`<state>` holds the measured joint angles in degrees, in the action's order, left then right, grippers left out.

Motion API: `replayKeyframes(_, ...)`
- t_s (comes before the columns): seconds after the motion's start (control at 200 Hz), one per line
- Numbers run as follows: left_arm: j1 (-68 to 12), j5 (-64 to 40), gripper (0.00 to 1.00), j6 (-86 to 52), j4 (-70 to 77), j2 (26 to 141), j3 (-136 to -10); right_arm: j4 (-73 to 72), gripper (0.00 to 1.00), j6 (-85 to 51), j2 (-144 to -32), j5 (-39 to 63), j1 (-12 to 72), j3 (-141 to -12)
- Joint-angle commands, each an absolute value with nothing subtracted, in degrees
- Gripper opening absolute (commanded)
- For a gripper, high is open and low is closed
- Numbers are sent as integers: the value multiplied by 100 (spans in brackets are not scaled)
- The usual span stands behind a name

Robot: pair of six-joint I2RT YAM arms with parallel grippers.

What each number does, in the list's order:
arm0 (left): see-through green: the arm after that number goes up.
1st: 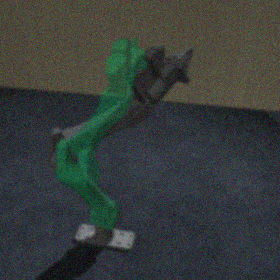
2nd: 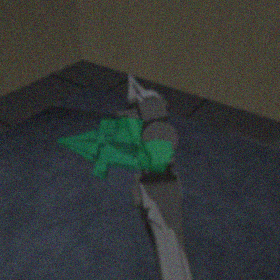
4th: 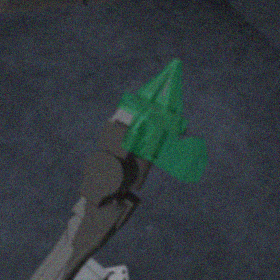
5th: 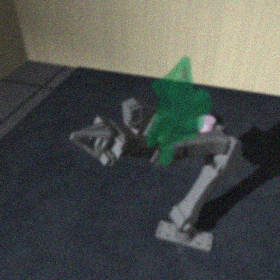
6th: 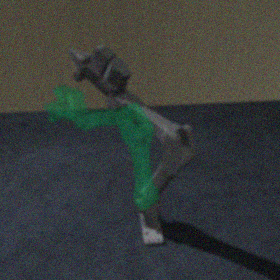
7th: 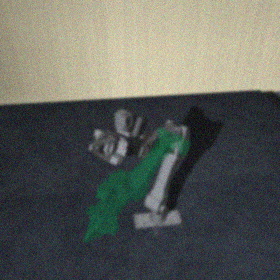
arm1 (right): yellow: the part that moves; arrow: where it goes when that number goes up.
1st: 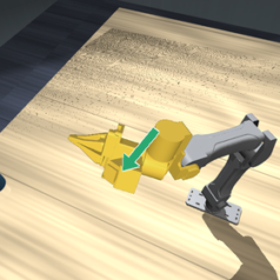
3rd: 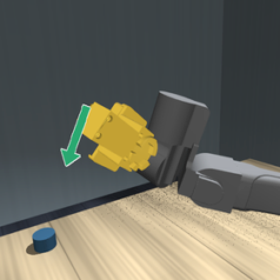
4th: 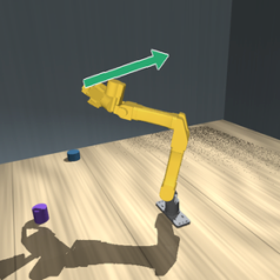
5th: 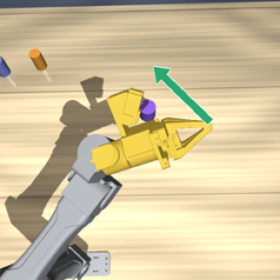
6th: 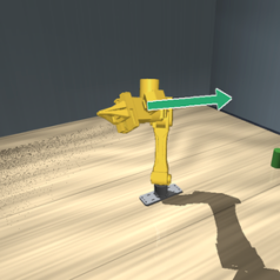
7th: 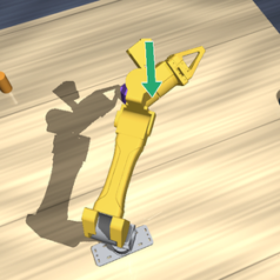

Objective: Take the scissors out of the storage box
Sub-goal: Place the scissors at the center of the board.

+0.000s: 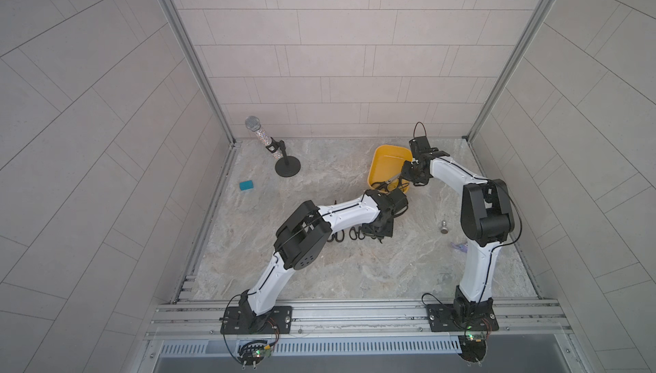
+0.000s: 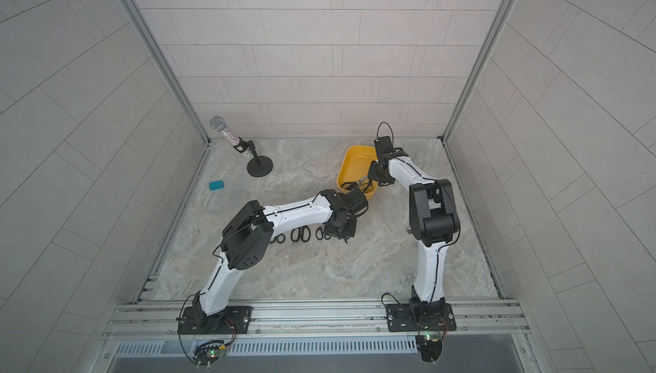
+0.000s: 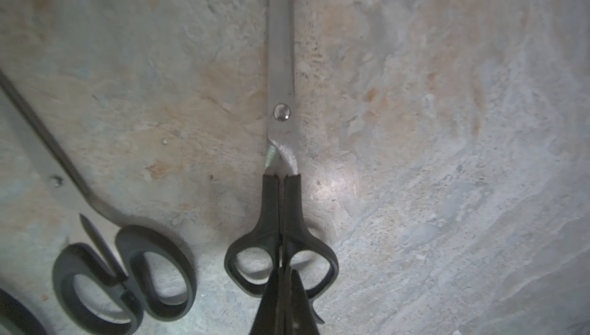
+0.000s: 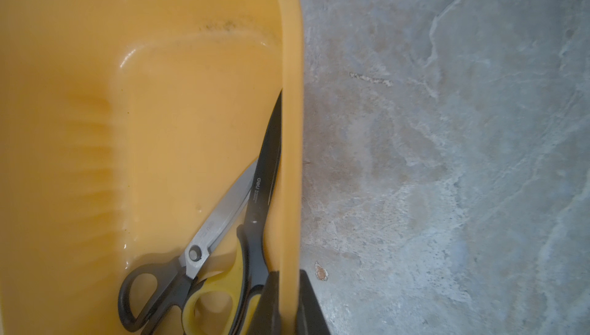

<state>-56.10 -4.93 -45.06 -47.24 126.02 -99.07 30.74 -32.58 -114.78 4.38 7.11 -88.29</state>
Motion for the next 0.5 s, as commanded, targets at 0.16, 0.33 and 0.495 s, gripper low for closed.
replayKeyframes(0.16, -5643, -689, 0, -4700, -4685, 12575, -9773, 3188, 0, -3303, -11531, 321, 721, -9035)
replayKeyframes(0.33, -5643, -832, 4, -4729, -4537, 12596, -9776, 3190, 0, -3253, -11492, 317, 725, -8991)
replayKeyframes(0.495, -5640, -742, 18, -4750, -4536, 12411, -9791, 3182, 0, -3241, -11470, 343, 721, -9033)
